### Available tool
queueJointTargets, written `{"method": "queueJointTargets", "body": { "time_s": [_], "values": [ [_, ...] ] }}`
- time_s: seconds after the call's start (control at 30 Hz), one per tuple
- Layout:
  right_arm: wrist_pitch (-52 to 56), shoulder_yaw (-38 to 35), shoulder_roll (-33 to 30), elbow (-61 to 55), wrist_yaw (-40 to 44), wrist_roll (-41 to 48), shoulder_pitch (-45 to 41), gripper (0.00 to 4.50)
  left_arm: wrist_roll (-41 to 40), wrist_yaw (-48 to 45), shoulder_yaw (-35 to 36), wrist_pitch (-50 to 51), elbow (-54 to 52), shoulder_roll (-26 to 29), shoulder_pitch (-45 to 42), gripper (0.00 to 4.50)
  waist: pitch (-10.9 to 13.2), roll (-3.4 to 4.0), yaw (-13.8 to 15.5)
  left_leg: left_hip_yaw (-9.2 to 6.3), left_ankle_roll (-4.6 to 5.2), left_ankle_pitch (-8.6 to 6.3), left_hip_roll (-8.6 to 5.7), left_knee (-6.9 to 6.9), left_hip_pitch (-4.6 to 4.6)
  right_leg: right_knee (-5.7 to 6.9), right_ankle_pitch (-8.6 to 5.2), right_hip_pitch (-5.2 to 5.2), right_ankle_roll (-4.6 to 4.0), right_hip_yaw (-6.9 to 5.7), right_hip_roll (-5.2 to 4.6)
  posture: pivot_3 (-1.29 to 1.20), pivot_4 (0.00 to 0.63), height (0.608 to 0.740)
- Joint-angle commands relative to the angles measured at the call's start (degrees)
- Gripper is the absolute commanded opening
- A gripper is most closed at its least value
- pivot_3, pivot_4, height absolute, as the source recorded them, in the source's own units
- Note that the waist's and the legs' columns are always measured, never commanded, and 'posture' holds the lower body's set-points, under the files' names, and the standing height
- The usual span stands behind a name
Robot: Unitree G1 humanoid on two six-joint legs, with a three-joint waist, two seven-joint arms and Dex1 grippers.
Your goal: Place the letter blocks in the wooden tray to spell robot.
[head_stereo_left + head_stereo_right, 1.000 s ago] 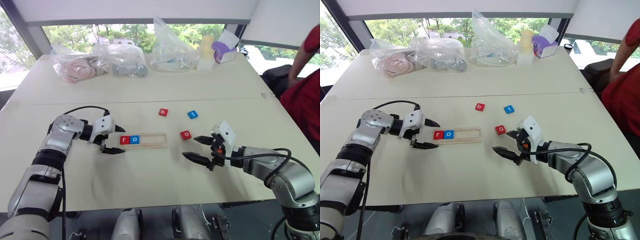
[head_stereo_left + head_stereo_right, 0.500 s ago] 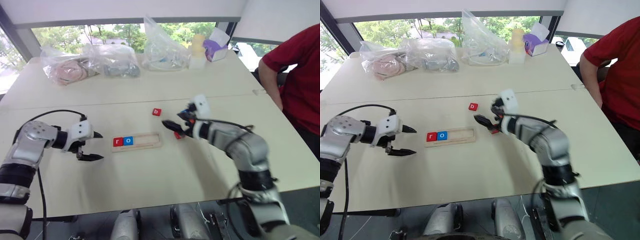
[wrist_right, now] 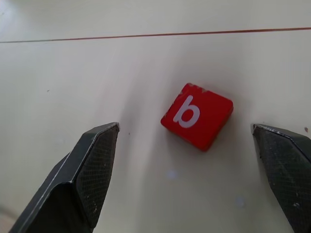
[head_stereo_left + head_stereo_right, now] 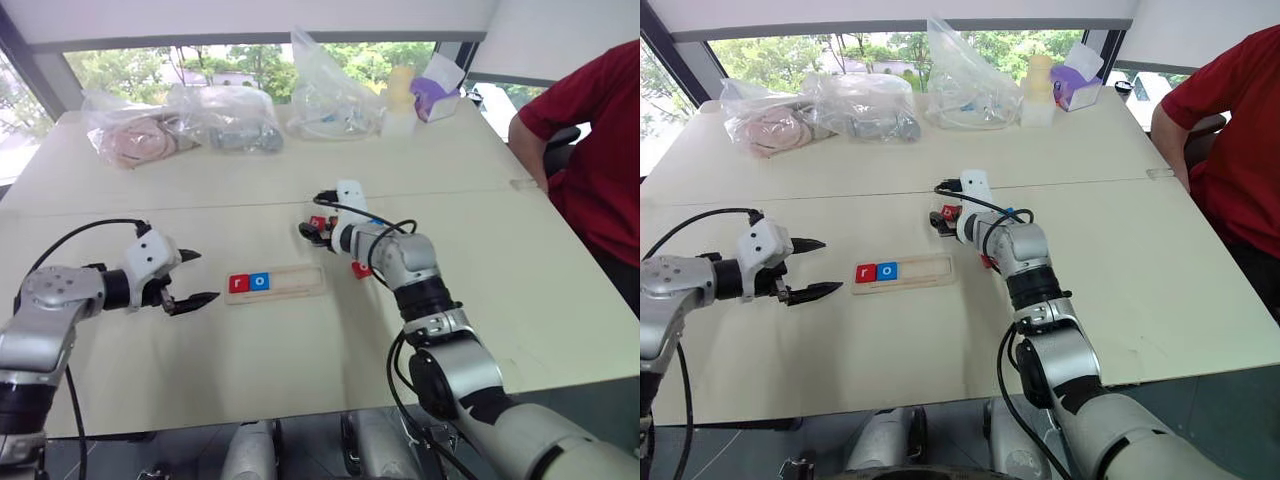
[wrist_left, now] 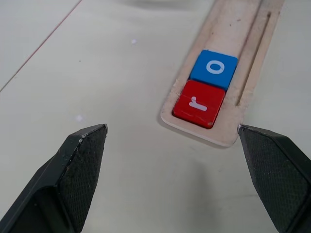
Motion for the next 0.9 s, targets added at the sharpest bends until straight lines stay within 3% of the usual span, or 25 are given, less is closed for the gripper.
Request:
{"method": "queueJointTargets", "body": {
  "time_s": [0.03, 0.23, 0.33, 0.47, 0.63, 0.73, 0.9],
  "values": [
    [-3.4, -0.9, 2.6, 5.2, -1.0, -1.3, -3.8, 4.50, -1.3, 2.7, 2.1, 1.1, -3.1, -0.6, 0.3, 4.48, 0.0, 0.00, -0.1, 0.00, 0.00, 0.00, 0.00, 0.00, 0.04, 0.01, 0.00, 0.04, 0.00, 0.00, 0.01, 0.00, 0.150, 0.738],
    [-6.2, 1.3, 5.1, 15.0, -1.1, -6.0, -7.0, 4.50, -0.5, 5.6, 1.0, 0.6, -3.8, -1.9, 0.5, 4.48, 0.0, -0.03, -1.3, -0.01, -0.01, 0.00, 0.02, -0.04, 0.06, 0.01, 0.01, 0.06, -0.01, 0.00, 0.00, 0.00, 0.150, 0.738],
    [-9.9, 2.6, 5.4, 18.7, -1.7, -9.0, -6.3, 3.67, -0.7, 7.0, 1.0, 0.3, -4.0, -2.7, 0.9, 4.50, 0.0, -0.04, -1.4, 0.00, -0.01, 0.00, 0.02, -0.05, 0.11, 0.01, 0.01, 0.09, -0.01, 0.01, -0.02, 0.00, 0.150, 0.738],
    [-15.3, 2.2, 5.0, 22.9, -3.3, -11.5, -6.5, 1.63, -0.2, 8.2, 0.1, -0.2, -4.1, -3.6, 1.3, 4.50, 0.0, -0.05, -1.4, -0.01, -0.01, 0.00, 0.04, -0.04, 0.30, 0.00, 0.00, 0.29, -0.03, 0.01, -0.04, 0.00, 0.150, 0.738],
    [-18.3, 2.4, 3.5, 22.6, -2.2, -12.7, -6.2, 1.56, 0.4, 8.6, -1.3, -0.4, -3.9, -4.5, 0.8, 4.50, 0.0, -0.05, -1.3, -0.22, -0.03, 0.01, 0.04, -0.02, 0.43, 0.00, -0.07, 0.45, -0.22, 0.00, -0.05, 0.00, 0.150, 0.738],
    [-16.9, 2.6, 1.9, 15.3, 0.1, -12.5, -4.2, 1.56, 0.6, 8.4, -2.5, -0.5, -4.0, -4.7, 0.2, 4.50, 0.0, -0.05, -1.1, -0.33, -0.03, 0.02, 0.04, -0.02, 0.39, -0.01, -0.07, 0.45, -0.22, -0.02, -0.09, 0.00, 0.150, 0.738],
    [-0.3, 6.0, -7.1, -23.2, 7.4, -10.3, 6.5, 1.56, -3.7, 6.2, -4.2, 3.8, -9.3, -5.1, -0.7, 4.50, 0.0, 0.03, 0.2, -0.53, -0.03, 0.01, -0.08, -0.02, -0.08, -0.15, 0.02, 0.19, -0.05, -0.13, -0.24, 0.00, 0.150, 0.738]
  ]
}}
